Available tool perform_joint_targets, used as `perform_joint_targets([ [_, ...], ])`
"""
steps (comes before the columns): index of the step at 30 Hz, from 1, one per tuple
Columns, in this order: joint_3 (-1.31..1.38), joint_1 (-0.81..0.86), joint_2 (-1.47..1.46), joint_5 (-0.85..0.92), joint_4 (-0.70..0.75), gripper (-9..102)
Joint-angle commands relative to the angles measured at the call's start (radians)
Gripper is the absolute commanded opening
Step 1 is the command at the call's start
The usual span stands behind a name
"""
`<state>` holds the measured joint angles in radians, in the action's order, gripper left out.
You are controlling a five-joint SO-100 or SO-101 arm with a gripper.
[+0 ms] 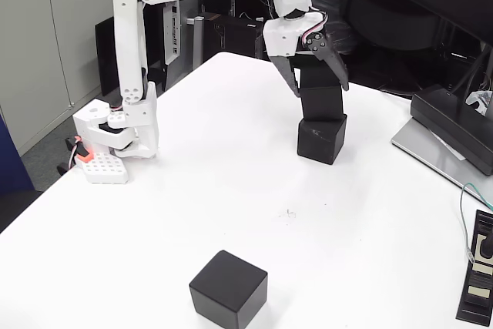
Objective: Stack the 3 blocks
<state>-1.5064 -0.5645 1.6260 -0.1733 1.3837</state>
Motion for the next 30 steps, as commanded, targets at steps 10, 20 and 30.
perform_joint_targets([
  [10,0.037,0.095,-0.015,-0.008,-0.003,-1],
  [20,0.035,0.086,-0.02,-0.006,0.0,0],
  [30,0.035,0.083,-0.021,-0.003,0.002,18],
])
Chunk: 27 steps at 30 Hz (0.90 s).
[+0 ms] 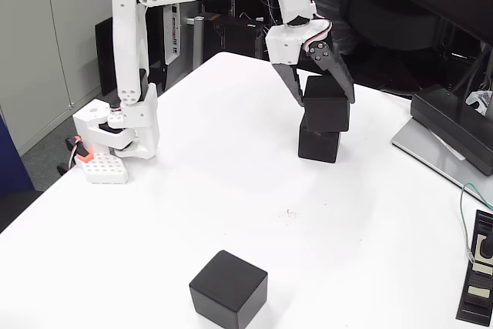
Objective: Stack the 3 blocks
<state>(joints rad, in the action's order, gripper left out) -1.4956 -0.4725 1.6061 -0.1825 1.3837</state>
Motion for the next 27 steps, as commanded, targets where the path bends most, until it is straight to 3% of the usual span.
perform_joint_targets([
  [1,0.025,-0.009,-0.002,0.006,0.002,21],
  [8,0.025,-0.011,-0.002,0.006,0.002,31],
  [27,0.041,-0.009,0.014,0.075,0.055,31],
])
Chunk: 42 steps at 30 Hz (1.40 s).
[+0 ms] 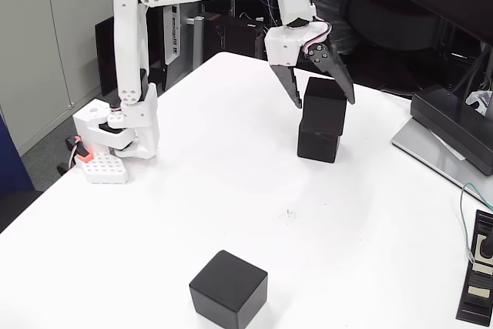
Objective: Stack the 3 blocks
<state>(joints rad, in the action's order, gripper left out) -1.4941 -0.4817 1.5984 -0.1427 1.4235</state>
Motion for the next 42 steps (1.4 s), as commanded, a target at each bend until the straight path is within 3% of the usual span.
perform_joint_targets([
  [1,0.04,0.0,0.021,0.049,0.026,31],
  [17,0.046,0.012,0.023,0.074,0.041,32],
  [27,0.264,0.002,0.021,0.074,0.156,32],
  [35,0.305,0.018,0.023,0.152,0.161,32],
  [42,0.305,0.209,0.023,0.204,0.16,32],
])
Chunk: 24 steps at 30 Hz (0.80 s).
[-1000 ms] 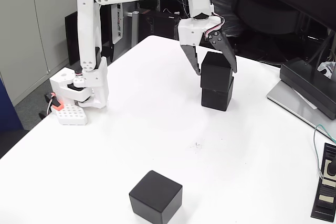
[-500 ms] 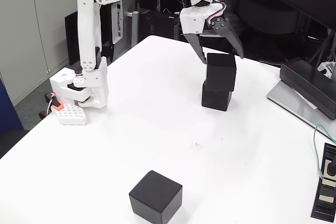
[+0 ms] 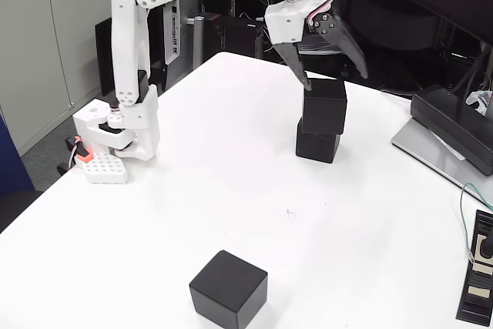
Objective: Stack the 3 blocks
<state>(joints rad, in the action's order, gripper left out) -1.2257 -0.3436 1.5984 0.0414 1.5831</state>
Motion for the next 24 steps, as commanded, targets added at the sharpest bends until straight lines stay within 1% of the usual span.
perform_joint_targets([
  [1,0.037,0.106,0.023,0.031,0.0,32],
  [7,-0.017,0.324,0.021,0.118,0.0,32],
  [13,-0.141,0.518,0.021,0.295,-0.002,32],
  [20,-0.17,0.75,0.015,0.449,-0.005,32],
  [24,-0.173,0.847,0.006,0.515,-0.055,32],
])
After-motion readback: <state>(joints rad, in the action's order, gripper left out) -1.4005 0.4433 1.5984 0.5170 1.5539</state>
